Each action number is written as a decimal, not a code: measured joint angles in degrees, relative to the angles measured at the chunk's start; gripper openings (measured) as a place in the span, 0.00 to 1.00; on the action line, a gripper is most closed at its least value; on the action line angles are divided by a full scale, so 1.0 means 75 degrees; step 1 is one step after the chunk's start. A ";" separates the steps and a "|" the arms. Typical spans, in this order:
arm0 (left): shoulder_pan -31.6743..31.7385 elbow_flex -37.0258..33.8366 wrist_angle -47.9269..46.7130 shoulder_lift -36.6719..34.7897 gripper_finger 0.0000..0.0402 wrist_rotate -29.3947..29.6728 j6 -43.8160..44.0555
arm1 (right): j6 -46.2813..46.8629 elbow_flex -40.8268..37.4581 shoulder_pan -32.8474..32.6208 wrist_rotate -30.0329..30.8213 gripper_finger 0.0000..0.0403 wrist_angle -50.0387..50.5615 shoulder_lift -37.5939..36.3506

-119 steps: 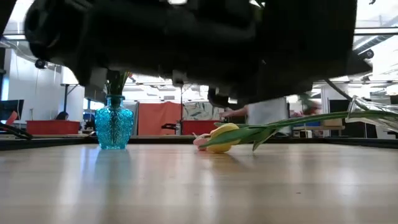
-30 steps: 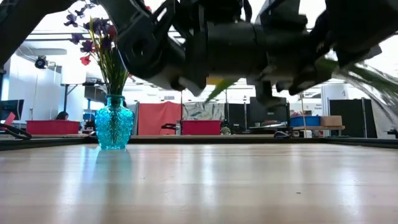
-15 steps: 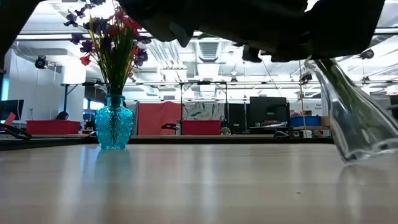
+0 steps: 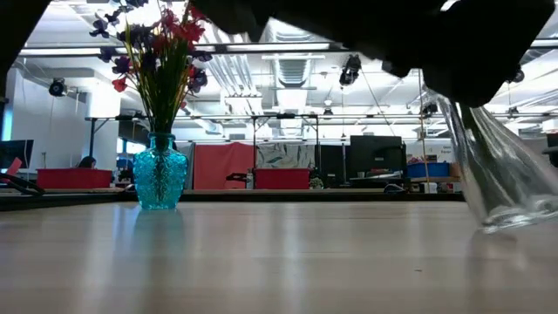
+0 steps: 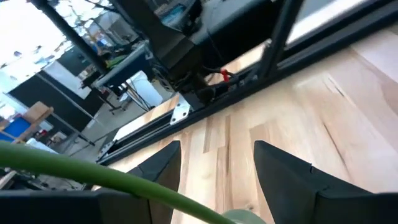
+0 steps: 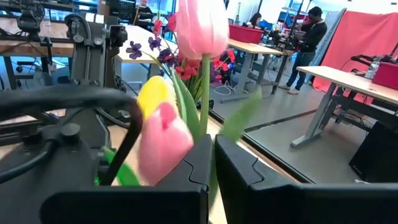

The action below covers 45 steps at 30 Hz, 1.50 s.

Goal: Sort flowers into vase by color
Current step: Put the pink tulip into the transparent vase

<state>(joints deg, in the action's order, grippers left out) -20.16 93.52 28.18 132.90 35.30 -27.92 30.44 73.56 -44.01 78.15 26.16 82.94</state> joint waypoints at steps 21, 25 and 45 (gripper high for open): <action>-0.0076 0.0970 -0.2328 0.0000 0.47 -0.0195 -0.0656 | -0.0137 0.0700 -0.1001 -0.0212 0.03 0.0065 -0.0003; -0.0128 0.0970 -0.2606 0.0000 0.47 -0.0110 -0.0819 | -0.0103 0.0784 -0.1253 -0.0419 0.03 0.0072 -0.0003; -0.0192 0.0955 -0.2346 0.0003 0.65 0.0285 -0.0407 | 0.0064 0.0784 -0.1434 -0.0425 0.03 0.0071 -0.0003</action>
<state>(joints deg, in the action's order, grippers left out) -21.61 100.68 10.59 132.92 37.44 -30.97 30.92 79.44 -54.76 74.96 26.70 82.91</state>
